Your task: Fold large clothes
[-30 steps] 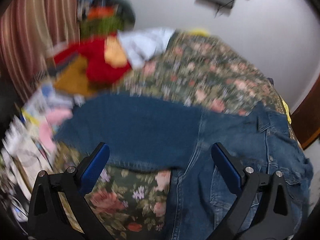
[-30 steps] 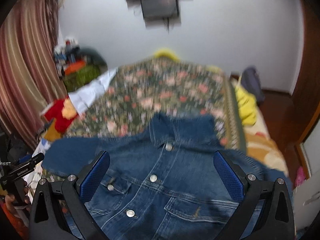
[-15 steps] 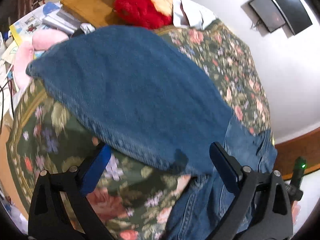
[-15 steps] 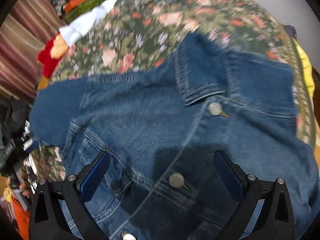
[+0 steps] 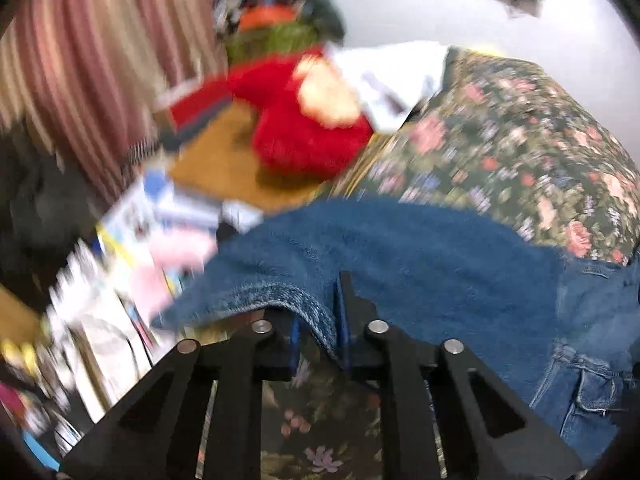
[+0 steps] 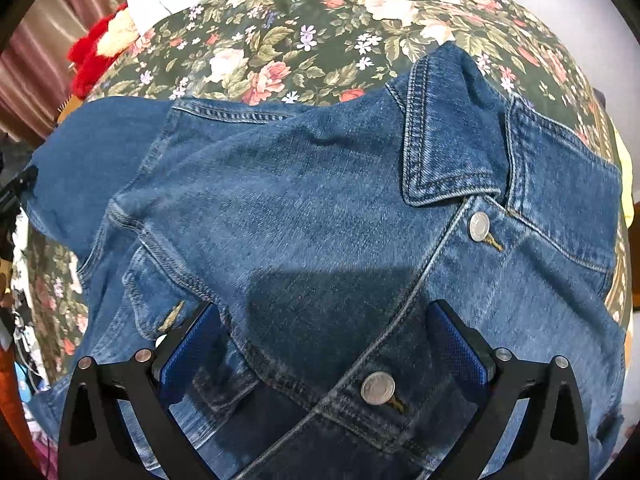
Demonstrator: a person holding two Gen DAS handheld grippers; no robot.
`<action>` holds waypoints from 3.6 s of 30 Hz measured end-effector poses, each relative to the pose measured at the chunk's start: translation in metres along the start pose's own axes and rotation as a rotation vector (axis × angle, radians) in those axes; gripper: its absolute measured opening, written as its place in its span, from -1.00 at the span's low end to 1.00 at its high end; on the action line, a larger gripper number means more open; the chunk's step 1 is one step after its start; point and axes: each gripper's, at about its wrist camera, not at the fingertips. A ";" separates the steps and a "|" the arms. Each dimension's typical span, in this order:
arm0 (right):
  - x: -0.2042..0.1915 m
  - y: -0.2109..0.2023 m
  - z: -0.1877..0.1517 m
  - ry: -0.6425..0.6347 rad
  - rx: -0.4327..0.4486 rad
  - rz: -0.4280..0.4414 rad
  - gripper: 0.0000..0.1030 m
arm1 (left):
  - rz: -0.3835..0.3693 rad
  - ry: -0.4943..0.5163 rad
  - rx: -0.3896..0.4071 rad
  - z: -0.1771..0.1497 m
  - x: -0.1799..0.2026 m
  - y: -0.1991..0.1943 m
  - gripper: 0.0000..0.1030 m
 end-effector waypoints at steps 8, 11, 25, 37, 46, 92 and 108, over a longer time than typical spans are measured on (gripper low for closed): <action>0.015 -0.048 -0.013 0.024 0.103 0.010 1.00 | -0.161 0.195 0.301 0.063 0.070 -0.109 -0.82; 0.022 -0.072 -0.021 0.017 0.162 0.000 1.00 | -0.271 0.297 0.316 0.067 0.119 -0.122 -0.82; 0.079 -0.135 -0.078 0.018 0.288 -0.098 1.00 | -0.658 0.446 -0.187 -0.005 0.255 -0.031 -0.30; 0.099 -0.127 -0.073 0.125 0.274 -0.026 1.00 | -0.670 0.126 -0.099 0.024 0.126 -0.036 0.63; 0.084 -0.100 -0.052 0.134 0.219 0.003 1.00 | -0.735 -0.190 -0.284 0.016 0.097 0.066 0.44; 0.241 -0.173 -0.119 0.536 0.302 0.252 1.00 | -0.748 0.647 0.109 0.031 0.342 -0.181 0.41; 0.192 -0.045 -0.048 0.550 0.018 0.299 0.69 | -0.408 0.411 -0.199 -0.049 0.136 -0.020 0.49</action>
Point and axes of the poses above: each gripper's, at about its wrist camera, not at the fingertips, and y roughly the way its jaws point, x to its right, z to its top, and after that the axes turned 13 degrees about y, right-handed
